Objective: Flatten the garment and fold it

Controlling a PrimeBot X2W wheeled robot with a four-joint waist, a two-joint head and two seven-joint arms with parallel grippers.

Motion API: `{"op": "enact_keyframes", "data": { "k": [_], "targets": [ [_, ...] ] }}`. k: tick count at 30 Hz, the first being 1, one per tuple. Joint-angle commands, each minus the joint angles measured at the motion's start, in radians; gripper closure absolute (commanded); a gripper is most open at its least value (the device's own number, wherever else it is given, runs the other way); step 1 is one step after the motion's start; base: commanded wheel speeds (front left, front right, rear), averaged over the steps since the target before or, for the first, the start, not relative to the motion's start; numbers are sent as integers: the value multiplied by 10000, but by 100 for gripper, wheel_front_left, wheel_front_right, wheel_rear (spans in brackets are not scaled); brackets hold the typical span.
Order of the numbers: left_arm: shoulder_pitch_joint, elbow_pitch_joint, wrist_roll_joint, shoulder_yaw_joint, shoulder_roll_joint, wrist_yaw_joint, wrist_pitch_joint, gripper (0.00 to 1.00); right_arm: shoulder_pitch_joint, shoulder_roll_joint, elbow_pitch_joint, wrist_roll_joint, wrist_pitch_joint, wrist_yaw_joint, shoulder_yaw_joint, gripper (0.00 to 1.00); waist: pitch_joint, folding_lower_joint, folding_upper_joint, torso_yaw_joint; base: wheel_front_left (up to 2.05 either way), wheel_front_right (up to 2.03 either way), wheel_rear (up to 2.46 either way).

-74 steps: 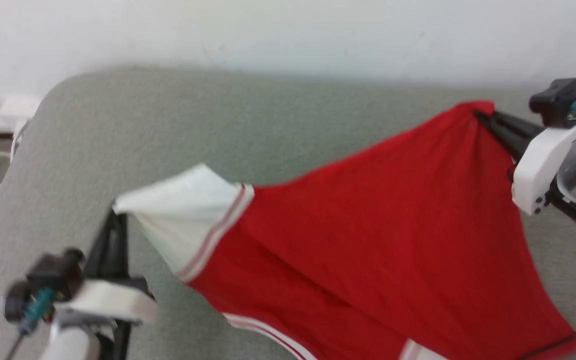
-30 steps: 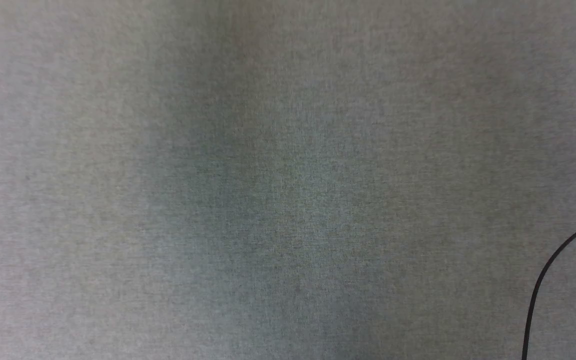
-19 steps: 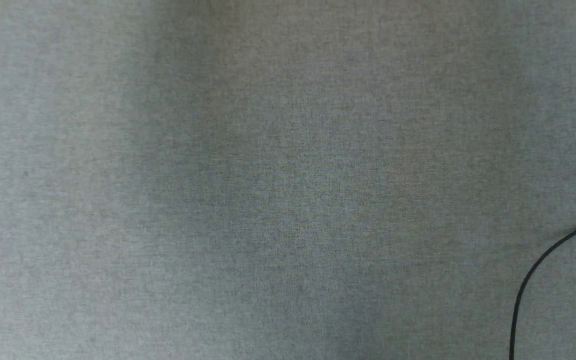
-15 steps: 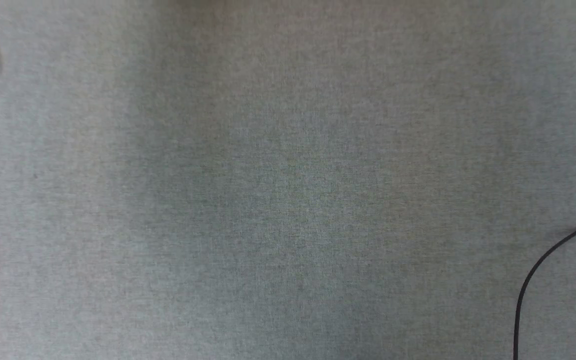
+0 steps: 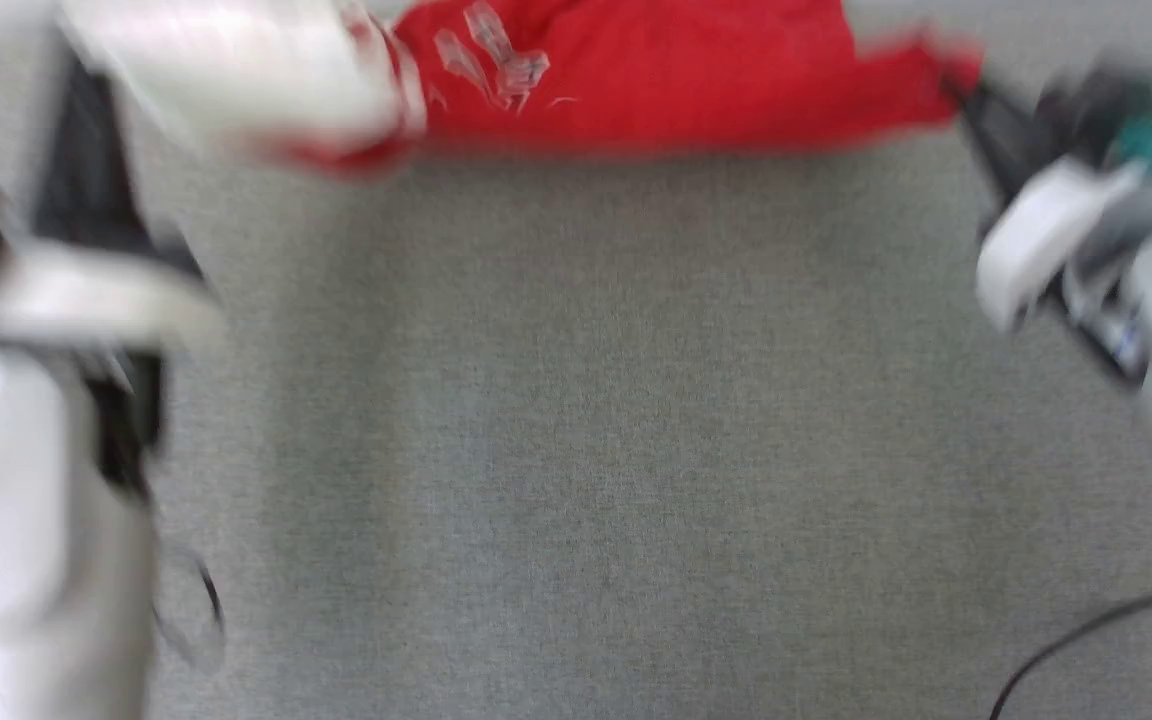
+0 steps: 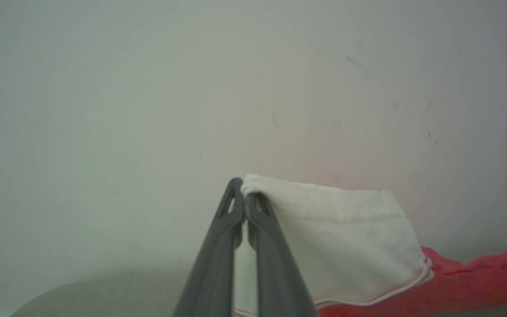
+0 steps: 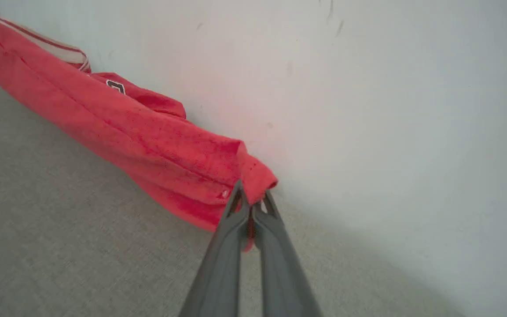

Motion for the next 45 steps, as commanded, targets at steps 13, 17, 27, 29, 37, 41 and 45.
{"op": "enact_keyframes", "data": {
  "k": [13,17,27,29,37,41,45],
  "targets": [
    [6831,-1251,-25,-347,-361,31,572,100,3745,-1126,-1294,1136,215,-19,1344,100,-2529,3,0,275,0,0,0],
    [7853,-1607,-393,-307,-430,23,953,100,4403,-1404,-1631,1331,379,-19,1454,100,-2900,3,0,338,0,0,0],
    [10313,-2210,-1234,-624,-539,-86,2205,100,7087,-1951,-2461,1710,786,-19,985,100,-3839,3,0,645,0,0,0],
    [10692,-2236,-1378,-733,-503,-122,2514,100,7659,-1994,-2561,1719,834,-19,750,100,-3896,3,0,696,0,0,0],
    [11601,-2275,-1742,-1067,-315,-227,3257,100,9421,-2025,-3248,1479,1151,-19,-265,100,-3967,3,0,839,0,0,0],
    [11341,-2448,-1498,-1013,-145,-155,3045,100,9833,-1989,-3879,1232,1459,-19,-800,100,-3896,3,0,819,0,0,0],
    [10442,-2604,-860,-978,177,-48,2609,100,9947,-1768,-4422,953,1584,-19,-1559,100,-3824,3,0,806,0,0,0]
  ]
}}
